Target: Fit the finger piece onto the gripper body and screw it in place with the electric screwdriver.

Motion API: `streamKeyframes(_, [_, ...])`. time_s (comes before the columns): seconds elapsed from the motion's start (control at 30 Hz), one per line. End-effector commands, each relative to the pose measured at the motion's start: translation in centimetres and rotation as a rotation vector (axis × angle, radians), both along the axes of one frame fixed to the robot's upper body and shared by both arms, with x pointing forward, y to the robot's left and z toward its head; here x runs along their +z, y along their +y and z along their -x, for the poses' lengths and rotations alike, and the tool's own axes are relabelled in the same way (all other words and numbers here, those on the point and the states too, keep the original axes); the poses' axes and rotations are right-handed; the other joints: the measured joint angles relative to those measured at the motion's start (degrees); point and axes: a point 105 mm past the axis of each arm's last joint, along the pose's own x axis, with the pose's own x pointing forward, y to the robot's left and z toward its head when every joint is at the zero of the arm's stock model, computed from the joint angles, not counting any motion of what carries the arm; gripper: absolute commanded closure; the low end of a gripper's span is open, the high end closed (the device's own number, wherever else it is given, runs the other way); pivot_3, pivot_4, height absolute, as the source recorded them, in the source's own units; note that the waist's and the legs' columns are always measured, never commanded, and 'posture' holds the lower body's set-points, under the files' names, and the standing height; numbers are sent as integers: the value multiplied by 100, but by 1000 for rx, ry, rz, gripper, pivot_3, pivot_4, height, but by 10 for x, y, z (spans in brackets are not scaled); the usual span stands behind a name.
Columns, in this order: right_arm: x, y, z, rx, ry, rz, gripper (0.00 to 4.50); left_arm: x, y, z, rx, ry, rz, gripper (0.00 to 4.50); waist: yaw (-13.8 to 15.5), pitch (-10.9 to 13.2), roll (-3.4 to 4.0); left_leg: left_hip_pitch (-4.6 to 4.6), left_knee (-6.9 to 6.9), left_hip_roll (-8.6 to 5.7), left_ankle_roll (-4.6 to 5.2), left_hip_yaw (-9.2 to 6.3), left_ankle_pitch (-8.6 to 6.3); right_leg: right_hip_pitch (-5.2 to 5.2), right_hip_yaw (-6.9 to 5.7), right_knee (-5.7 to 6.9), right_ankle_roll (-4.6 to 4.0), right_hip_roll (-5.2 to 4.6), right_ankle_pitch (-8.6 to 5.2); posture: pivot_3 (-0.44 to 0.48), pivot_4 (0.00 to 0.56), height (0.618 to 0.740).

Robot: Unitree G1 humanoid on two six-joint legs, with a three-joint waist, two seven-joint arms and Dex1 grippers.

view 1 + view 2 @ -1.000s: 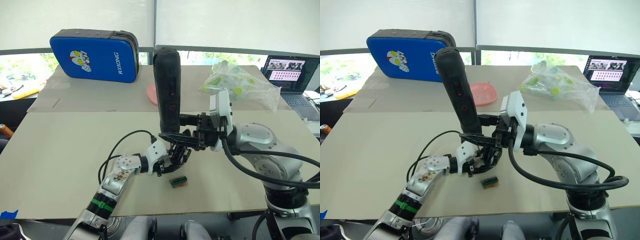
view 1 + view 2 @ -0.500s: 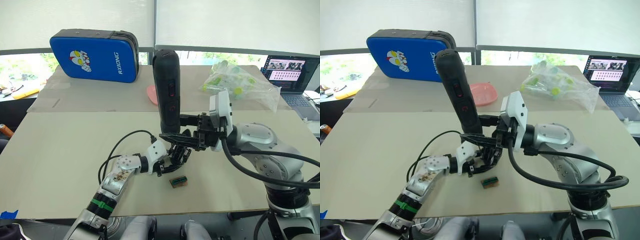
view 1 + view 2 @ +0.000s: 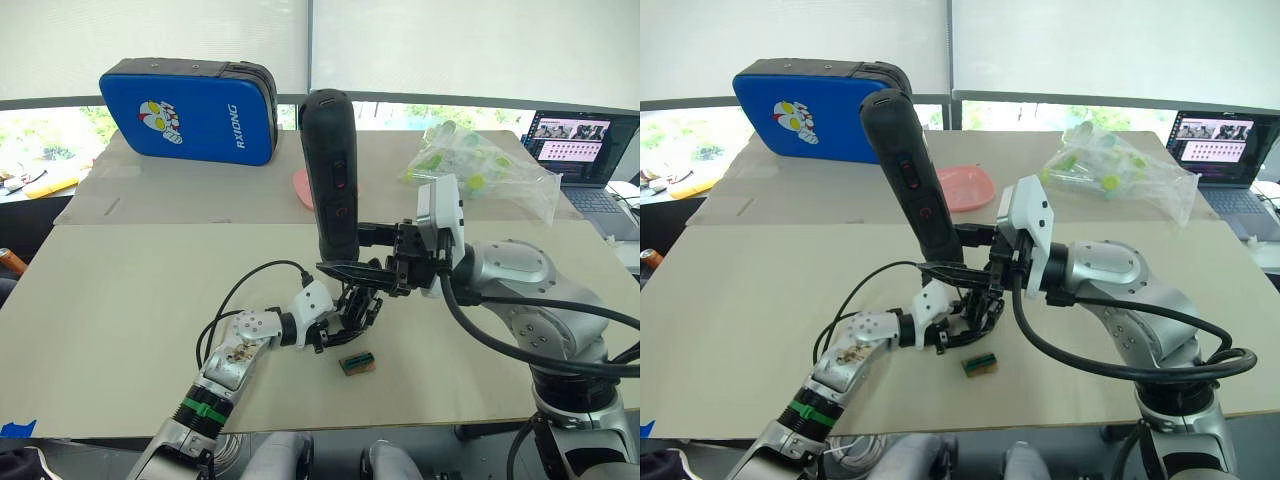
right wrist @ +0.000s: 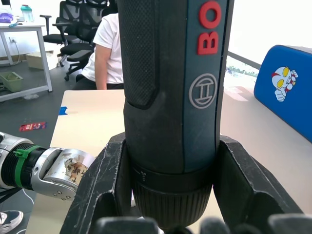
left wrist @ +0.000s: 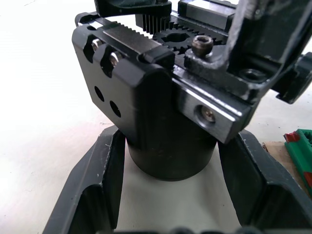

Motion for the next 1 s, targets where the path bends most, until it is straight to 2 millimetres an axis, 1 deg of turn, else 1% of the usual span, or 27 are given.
streamKeyframes(0.03, [13, 2, 6, 15, -65, -6, 2597, -27, -3, 16, -39, 111, -56, 2207, 0, 0, 0, 0, 0, 0, 0, 0, 0, 0, 0, 0, 0, 0, 0, 0, 150, 740])
streamKeyframes(0.6, [7, 0, 3, -6, -47, 7, 2597, -27, -3, 16, -38, 112, -56, 2207, 0, 0, 0, 0, 0, 0, 0, 0, 0, 0, 0, 0, 0, 0, 0, 0, 150, 740])
streamKeyframes(1.0, [7, 2, 5, 8, -26, -3, 2597, -27, -2, 16, -37, 112, -58, 2207, -1, 0, 0, 0, 0, 0, 0, 0, 0, 0, 0, 0, 0, 0, 0, 0, 150, 740])
